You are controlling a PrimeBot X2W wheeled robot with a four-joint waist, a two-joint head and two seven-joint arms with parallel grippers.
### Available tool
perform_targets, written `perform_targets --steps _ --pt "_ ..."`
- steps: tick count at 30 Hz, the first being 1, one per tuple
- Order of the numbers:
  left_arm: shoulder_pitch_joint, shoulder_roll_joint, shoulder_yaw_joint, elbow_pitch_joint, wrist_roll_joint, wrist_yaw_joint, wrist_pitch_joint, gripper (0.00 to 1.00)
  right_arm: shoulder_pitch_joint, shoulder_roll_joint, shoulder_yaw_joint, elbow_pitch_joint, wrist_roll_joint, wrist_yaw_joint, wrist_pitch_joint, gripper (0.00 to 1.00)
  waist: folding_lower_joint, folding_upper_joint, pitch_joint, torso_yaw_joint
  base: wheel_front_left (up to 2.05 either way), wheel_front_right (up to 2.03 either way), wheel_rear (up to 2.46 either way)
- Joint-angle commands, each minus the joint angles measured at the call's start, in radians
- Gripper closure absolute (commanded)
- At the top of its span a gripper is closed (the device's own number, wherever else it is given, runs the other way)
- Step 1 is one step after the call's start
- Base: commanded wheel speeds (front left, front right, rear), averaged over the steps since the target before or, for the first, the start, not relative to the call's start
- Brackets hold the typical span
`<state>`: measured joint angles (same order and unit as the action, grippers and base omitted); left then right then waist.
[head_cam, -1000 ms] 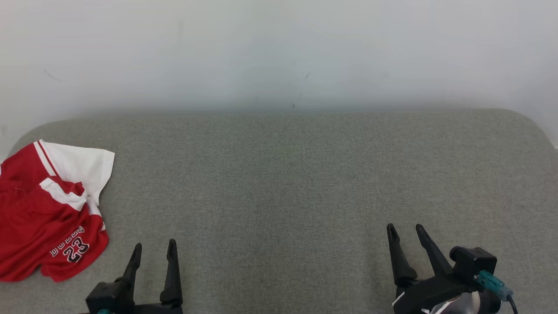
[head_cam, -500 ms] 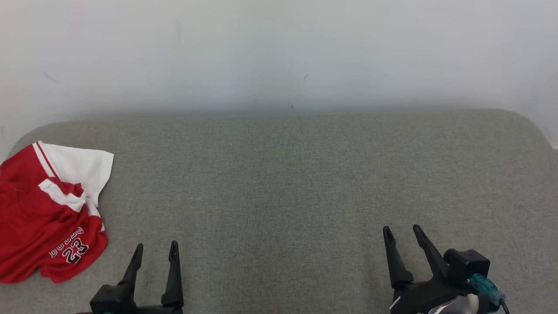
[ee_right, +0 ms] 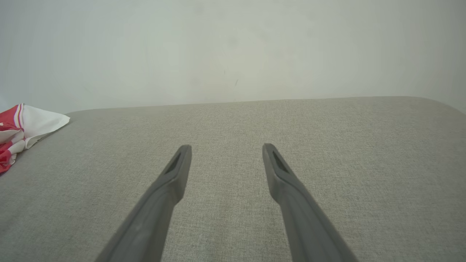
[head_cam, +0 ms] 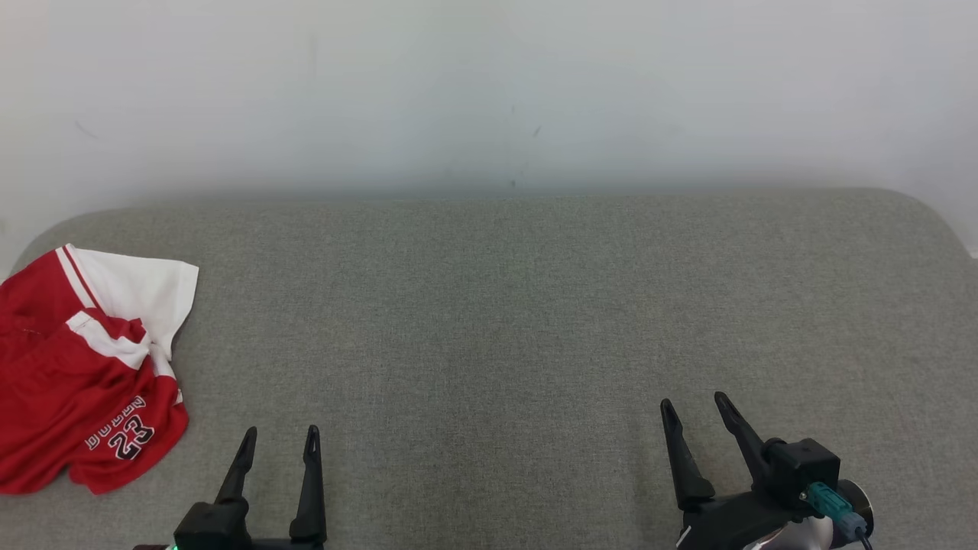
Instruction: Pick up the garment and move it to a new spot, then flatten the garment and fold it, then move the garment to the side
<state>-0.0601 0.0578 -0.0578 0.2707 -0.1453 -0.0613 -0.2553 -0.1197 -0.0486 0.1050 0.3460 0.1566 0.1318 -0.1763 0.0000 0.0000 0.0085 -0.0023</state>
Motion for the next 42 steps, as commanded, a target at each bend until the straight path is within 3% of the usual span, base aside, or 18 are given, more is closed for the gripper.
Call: perform_targets --steps 1,25,31,42 --pt "0.006 -0.003 0.001 0.000 0.028 0.001 -0.011 0.00 0.000 -0.003 0.003 0.004 -0.024 -0.002 -0.008 0.00 0.0000 0.0000 0.002 0.000 0.00 0.00 0.00" --pt "-0.012 -0.007 0.020 0.008 0.012 0.003 -0.011 0.00 -0.001 -0.003 0.012 0.005 0.001 -0.002 -0.016 0.00 0.0000 0.0000 0.007 0.034 0.00 0.00 0.00" --pt "-0.009 -0.008 0.039 0.006 -0.010 0.012 -0.011 0.00 0.005 -0.003 0.030 -0.005 0.027 -0.002 -0.011 0.00 0.0000 0.0000 0.004 0.107 0.00 0.00 0.00" --pt "0.014 -0.007 0.076 0.019 -0.002 0.001 -0.011 0.00 0.020 -0.003 0.038 -0.014 0.036 -0.002 -0.007 0.00 0.0000 0.0000 -0.006 0.308 0.00 0.00 0.00"
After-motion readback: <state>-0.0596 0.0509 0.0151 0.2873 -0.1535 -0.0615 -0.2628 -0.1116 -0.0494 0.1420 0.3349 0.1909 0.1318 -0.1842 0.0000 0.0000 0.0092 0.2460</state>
